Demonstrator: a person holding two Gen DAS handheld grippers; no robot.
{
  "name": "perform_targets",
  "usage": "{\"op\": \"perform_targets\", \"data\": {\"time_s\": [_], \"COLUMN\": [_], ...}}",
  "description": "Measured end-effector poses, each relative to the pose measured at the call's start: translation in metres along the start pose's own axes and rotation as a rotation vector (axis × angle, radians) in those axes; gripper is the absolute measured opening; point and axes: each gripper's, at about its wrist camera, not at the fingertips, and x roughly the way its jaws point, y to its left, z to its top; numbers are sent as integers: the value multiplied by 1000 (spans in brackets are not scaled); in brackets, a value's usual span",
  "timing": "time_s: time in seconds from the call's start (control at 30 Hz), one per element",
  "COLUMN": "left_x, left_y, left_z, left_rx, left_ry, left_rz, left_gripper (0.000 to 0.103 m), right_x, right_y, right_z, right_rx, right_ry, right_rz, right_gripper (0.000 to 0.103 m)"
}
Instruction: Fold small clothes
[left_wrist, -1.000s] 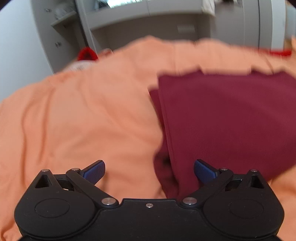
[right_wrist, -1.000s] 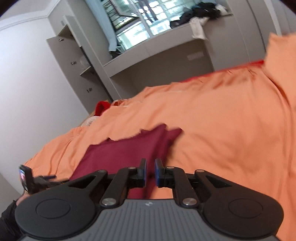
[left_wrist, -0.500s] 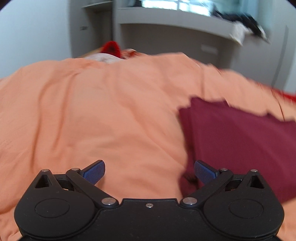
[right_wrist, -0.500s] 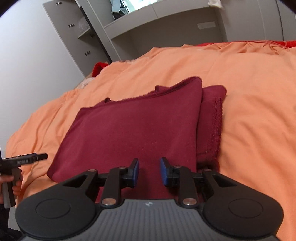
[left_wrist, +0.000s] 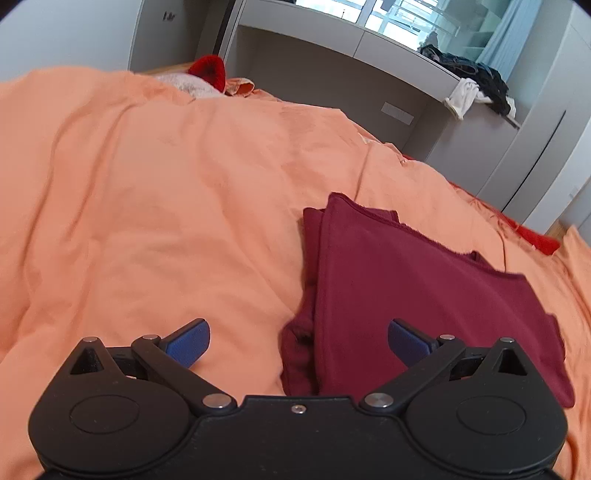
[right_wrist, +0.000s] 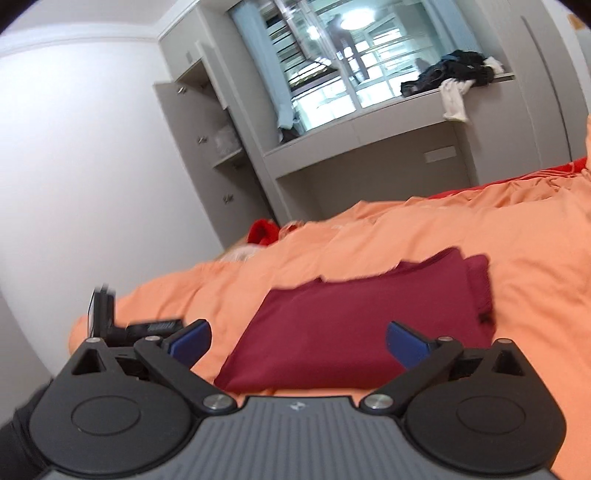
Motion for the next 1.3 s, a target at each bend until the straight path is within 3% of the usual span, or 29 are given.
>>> {"op": "perform_targets", "data": {"time_s": [0.13, 0.27, 0.37, 0.43, 0.53, 0.6, 0.7, 0.77, 1.1, 1.2, 1.3], "left_x": [-20, -30, -28, -24, -5, 16, 54, 78, 149, 174, 190], "left_y": [-9, -18, -20, -13, 15, 42, 73, 83, 57, 49, 47], "left_z": [-12, -16, -17, -11, 17, 32, 39, 38, 46, 45, 45], "left_rx": [2, 86, 117, 108, 0, -124, -282, -340, -258, -302, -366], "left_ry": [-10, -28, -16, -15, 24, 100, 198, 242, 324, 337, 300], "left_rz": [2, -18, -29, -87, -199, -261, -415, -474, -649, -665, -684], "left_gripper": [102, 102, 102, 102, 102, 102, 102, 102, 99, 98, 97], "right_x": [12, 24, 24, 24, 19, 16, 15, 14, 14, 15, 16], "right_y": [12, 13, 9, 4, 0, -3, -10, -13, -10, -8, -4], "right_z": [-2, -4, -5, -5, -2, -2, 1, 1, 3, 4, 4], "right_rx": [-79, -114, -77, -50, -48, -49, -32, -22, -36, -51, -89], "right_ry": [42, 76, 79, 73, 58, 43, 32, 33, 10, 7, 2], "right_rz": [-79, -241, -238, -220, -234, -256, -273, -263, -233, -229, -241], "right_gripper": [103, 103, 103, 103, 103, 103, 103, 103, 103, 103, 103]}}
